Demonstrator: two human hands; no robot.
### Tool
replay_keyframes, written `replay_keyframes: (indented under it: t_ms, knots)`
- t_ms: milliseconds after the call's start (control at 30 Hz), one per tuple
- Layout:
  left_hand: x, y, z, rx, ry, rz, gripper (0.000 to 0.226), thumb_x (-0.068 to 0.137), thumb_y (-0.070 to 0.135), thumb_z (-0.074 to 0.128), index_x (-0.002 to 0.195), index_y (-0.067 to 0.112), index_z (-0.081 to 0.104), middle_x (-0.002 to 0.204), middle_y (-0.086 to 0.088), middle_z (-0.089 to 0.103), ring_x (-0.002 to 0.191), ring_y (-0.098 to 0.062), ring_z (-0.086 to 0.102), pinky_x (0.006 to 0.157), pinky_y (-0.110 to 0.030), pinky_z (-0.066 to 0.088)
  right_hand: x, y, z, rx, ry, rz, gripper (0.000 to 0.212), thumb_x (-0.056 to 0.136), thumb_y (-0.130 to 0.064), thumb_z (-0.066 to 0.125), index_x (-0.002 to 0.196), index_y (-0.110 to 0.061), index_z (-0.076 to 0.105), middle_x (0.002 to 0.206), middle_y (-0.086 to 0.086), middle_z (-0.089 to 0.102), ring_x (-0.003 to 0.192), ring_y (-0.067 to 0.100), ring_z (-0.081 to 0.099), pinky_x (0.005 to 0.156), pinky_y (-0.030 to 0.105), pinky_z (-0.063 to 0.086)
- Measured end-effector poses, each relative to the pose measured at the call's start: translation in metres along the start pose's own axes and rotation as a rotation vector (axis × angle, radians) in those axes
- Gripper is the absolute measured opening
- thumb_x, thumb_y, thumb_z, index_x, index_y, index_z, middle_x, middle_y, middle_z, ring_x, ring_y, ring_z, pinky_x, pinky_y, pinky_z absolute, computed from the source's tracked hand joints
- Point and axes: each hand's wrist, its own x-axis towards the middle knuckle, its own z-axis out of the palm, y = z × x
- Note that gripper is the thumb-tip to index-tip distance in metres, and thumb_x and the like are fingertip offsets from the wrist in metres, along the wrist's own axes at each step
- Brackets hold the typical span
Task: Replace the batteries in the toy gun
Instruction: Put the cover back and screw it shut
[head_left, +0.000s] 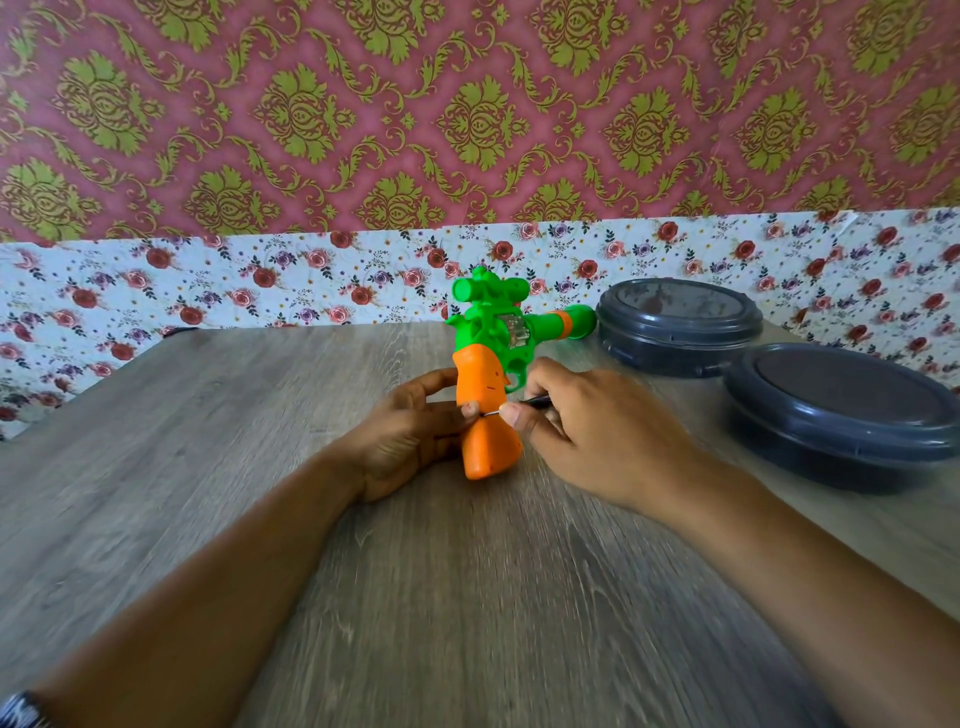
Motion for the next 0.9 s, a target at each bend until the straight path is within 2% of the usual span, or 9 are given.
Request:
replay_keyframes:
  t_ms: [133,200,267,367,433,500,600,733,900]
  knots:
    - [0.000,0.000,0.000,0.010,-0.002,-0.002,0.060,0.072,0.010,0.063,0.130,0.011,0.048,0.098,-0.010,0.073,0.088,-0.020,0.070,0.081,-0.038,0.058,0.000,0.000,-0.007,0.089,-0.088,-0.057,0.007,0.093,-0.030,0.045,0.094,-0.023,0.044,0.071,-0.010,0.046,0.067,0.019,0.047,0.059,0.034,0.036]
    - [0.000,0.000,0.000,0.007,-0.007,0.001,0.064,0.069,0.011,0.070,0.129,0.010,0.048,0.098,-0.011,0.073,0.088,-0.021,0.070,0.081,-0.038,0.057,0.000,0.002,-0.008,0.069,-0.085,-0.063,0.005,0.093,-0.028,0.046,0.091,-0.023,0.046,0.077,-0.007,0.050,0.069,0.020,0.049,0.060,0.035,0.040]
    - [0.000,0.000,0.000,-0.006,-0.023,-0.003,0.073,0.060,0.015,0.083,0.126,0.012,0.051,0.098,-0.012,0.073,0.089,-0.021,0.070,0.079,-0.038,0.058,0.001,0.004,-0.007,0.047,-0.052,-0.060,0.014,0.094,-0.031,0.045,0.082,-0.023,0.046,0.069,-0.005,0.047,0.063,0.019,0.046,0.055,0.033,0.036]
    - [0.000,0.000,0.000,0.007,-0.017,0.000,0.058,0.067,0.007,0.074,0.121,0.014,0.054,0.094,-0.010,0.074,0.085,-0.018,0.071,0.077,-0.036,0.058,0.001,0.003,0.000,0.057,0.013,0.001,0.031,0.094,-0.035,0.045,0.072,-0.014,0.052,0.055,-0.002,0.042,0.050,0.014,0.037,0.046,0.029,0.028]
    - [0.000,0.000,0.000,0.007,-0.016,-0.004,0.056,0.067,0.004,0.075,0.118,0.015,0.055,0.096,-0.010,0.073,0.085,-0.018,0.071,0.075,-0.035,0.059,0.003,0.001,0.004,0.147,0.023,0.071,0.040,0.094,-0.036,0.047,0.072,-0.004,0.058,0.058,0.008,0.056,0.051,0.021,0.047,0.049,0.033,0.039]
    - [0.001,0.000,-0.001,0.008,-0.010,-0.004,0.051,0.070,0.005,0.068,0.119,0.015,0.055,0.099,-0.012,0.072,0.087,-0.020,0.070,0.077,-0.036,0.059,0.003,0.000,0.003,0.243,-0.002,0.113,0.033,0.092,-0.035,0.050,0.079,-0.007,0.060,0.067,0.008,0.062,0.056,0.021,0.054,0.055,0.035,0.046]
    - [0.001,0.000,0.000,0.008,0.000,-0.009,0.052,0.071,0.007,0.063,0.121,0.013,0.054,0.102,-0.014,0.071,0.089,-0.021,0.069,0.084,-0.039,0.057,0.002,0.001,-0.004,0.223,-0.043,0.078,0.012,0.088,-0.029,0.057,0.090,-0.023,0.047,0.065,-0.008,0.053,0.057,0.004,0.047,0.053,0.025,0.036]
    - [0.002,0.000,0.001,0.014,-0.006,-0.007,0.054,0.071,0.008,0.064,0.123,0.012,0.052,0.095,-0.009,0.073,0.085,-0.019,0.070,0.079,-0.037,0.058,0.000,0.000,-0.006,0.086,-0.018,-0.107,0.013,0.089,-0.023,0.053,0.097,-0.024,0.042,0.076,-0.007,0.053,0.064,0.018,0.047,0.058,0.033,0.036]
    - [0.001,0.002,0.004,0.013,0.004,-0.005,0.055,0.074,0.006,0.070,0.125,0.012,0.051,0.097,-0.010,0.073,0.086,-0.019,0.070,0.078,-0.035,0.059,-0.002,0.003,-0.004,-0.053,0.047,-0.226,0.013,0.090,-0.026,0.053,0.097,-0.016,0.049,0.074,0.004,0.063,0.059,0.029,0.056,0.051,0.032,0.035]
